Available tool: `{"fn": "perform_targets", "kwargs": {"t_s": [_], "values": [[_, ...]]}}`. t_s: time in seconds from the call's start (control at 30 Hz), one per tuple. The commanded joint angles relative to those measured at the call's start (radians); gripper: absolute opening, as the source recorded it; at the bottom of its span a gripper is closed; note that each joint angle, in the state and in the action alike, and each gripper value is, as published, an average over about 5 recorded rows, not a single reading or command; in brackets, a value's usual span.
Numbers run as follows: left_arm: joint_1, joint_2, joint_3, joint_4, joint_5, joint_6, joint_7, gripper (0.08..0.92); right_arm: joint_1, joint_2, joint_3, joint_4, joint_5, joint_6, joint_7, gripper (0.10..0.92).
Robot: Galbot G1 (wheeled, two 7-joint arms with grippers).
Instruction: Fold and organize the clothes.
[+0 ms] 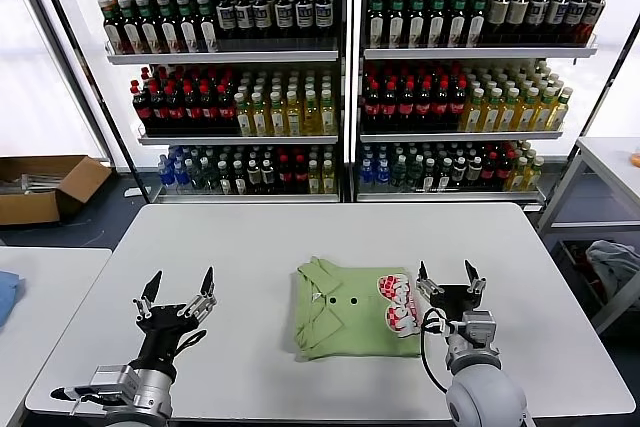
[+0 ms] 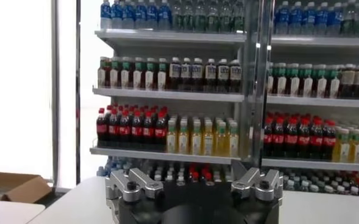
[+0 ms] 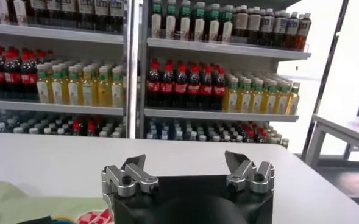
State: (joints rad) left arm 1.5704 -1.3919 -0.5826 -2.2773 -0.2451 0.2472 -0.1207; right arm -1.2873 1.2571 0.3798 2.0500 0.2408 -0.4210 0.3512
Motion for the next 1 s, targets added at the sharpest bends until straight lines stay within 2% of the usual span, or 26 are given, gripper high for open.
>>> {"fn": "perform_targets", "kwargs": {"t_s": [0.03,0.47,0.77,1.0], "values": [[-0.006,-0.003,0.002,0.022,0.027,-0.026,0.0,0.823,-0.022,-0.012,0.036,0.011,0.013,0.009,0.002,0.823],[0.006,-0.015,0.003,0.021,0.151,-0.045,0.027,0.823,-0.025,-0.018,0.044,0.01,0.013,0.017,0.0,0.823],[0.013,-0.029,0.008,0.035,0.322,-0.194,0.032,0.823,-0.039,-0.018,0.054,0.02,0.005,0.041,-0.011,0.823],[0.013,-0.033,0.03,0.022,0.337,-0.198,0.048,0.823,-0.049,-0.021,0.059,0.038,0.005,0.032,-0.013,0.823]]}}
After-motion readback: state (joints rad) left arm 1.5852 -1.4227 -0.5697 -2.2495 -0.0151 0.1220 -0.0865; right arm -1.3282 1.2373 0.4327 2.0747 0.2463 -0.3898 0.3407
